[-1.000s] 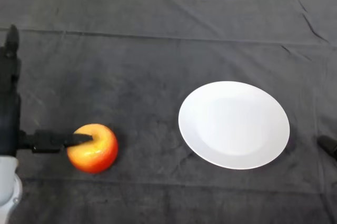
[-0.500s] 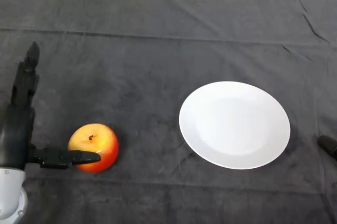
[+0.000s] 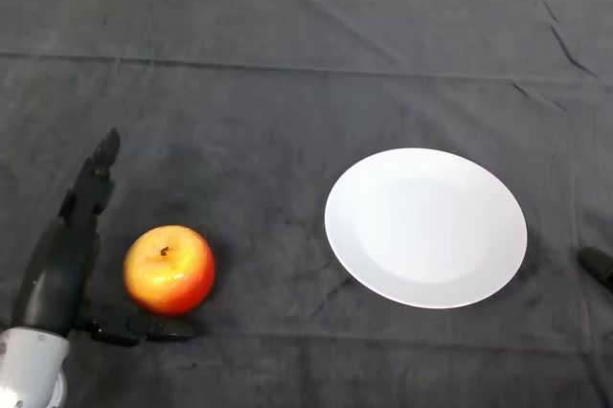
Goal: Move the apple to the plate
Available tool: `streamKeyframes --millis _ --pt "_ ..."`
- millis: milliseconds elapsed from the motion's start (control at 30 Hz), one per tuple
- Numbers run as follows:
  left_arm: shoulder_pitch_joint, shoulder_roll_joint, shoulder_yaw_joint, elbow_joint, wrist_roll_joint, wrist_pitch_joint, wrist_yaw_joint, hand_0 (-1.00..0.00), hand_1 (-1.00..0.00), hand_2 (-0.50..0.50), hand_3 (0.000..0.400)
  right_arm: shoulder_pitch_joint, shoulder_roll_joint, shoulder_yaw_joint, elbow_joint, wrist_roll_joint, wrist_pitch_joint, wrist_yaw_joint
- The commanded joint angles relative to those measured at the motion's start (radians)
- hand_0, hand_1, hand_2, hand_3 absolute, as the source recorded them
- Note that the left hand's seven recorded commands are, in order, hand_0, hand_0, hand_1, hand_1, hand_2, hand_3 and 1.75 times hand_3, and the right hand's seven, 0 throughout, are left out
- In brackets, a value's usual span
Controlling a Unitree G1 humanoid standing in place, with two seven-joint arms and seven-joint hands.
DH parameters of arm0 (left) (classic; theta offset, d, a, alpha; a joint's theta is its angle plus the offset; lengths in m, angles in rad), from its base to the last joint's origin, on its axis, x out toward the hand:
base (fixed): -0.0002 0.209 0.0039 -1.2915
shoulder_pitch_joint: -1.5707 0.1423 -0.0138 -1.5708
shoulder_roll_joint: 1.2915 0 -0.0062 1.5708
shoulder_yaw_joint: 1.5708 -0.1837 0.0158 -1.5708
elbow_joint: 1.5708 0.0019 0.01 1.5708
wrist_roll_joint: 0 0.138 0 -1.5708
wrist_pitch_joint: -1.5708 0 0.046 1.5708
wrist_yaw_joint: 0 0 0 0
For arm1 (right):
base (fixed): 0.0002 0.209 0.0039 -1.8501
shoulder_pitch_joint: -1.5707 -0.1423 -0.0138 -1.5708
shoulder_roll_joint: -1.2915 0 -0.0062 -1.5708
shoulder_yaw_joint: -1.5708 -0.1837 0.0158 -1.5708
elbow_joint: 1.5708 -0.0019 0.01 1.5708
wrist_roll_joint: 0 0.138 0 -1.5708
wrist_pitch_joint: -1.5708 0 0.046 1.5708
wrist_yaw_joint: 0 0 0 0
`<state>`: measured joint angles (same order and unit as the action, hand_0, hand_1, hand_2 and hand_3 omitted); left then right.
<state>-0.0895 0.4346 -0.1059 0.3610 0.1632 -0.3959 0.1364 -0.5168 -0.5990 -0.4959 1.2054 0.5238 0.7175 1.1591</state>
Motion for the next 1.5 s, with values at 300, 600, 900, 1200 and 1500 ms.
streamKeyframes --millis 300,600,900,1200,1500 --pt "-0.060 0.004 -0.034 0.052 0.063 -0.002 0.010 -1.00 -1.00 0.00 0.400 0.017 -0.010 -0.0135 -0.030 0.0076 0.003 -0.0112" --pt "-0.090 -0.010 -0.054 0.004 0.089 0.056 0.019 -1.00 -1.00 0.00 0.400 0.017 -0.010 -0.0133 -0.030 0.0082 0.003 -0.0114" --pt "-0.163 0.012 -0.032 -0.171 0.075 0.179 -0.032 -1.00 -1.00 0.00 0.400 0.017 -0.009 -0.0131 -0.030 0.0088 0.003 -0.0121" --pt "-0.207 0.013 -0.016 -0.240 0.091 0.179 -0.012 -1.00 -1.00 0.00 0.400 0.018 -0.009 -0.0129 -0.031 0.0093 0.003 -0.0129" --pt "-0.280 -0.024 -0.047 -0.200 0.127 0.164 0.030 -1.00 -1.00 0.00 0.400 0.018 -0.009 -0.0127 -0.032 0.0097 0.003 -0.0133"
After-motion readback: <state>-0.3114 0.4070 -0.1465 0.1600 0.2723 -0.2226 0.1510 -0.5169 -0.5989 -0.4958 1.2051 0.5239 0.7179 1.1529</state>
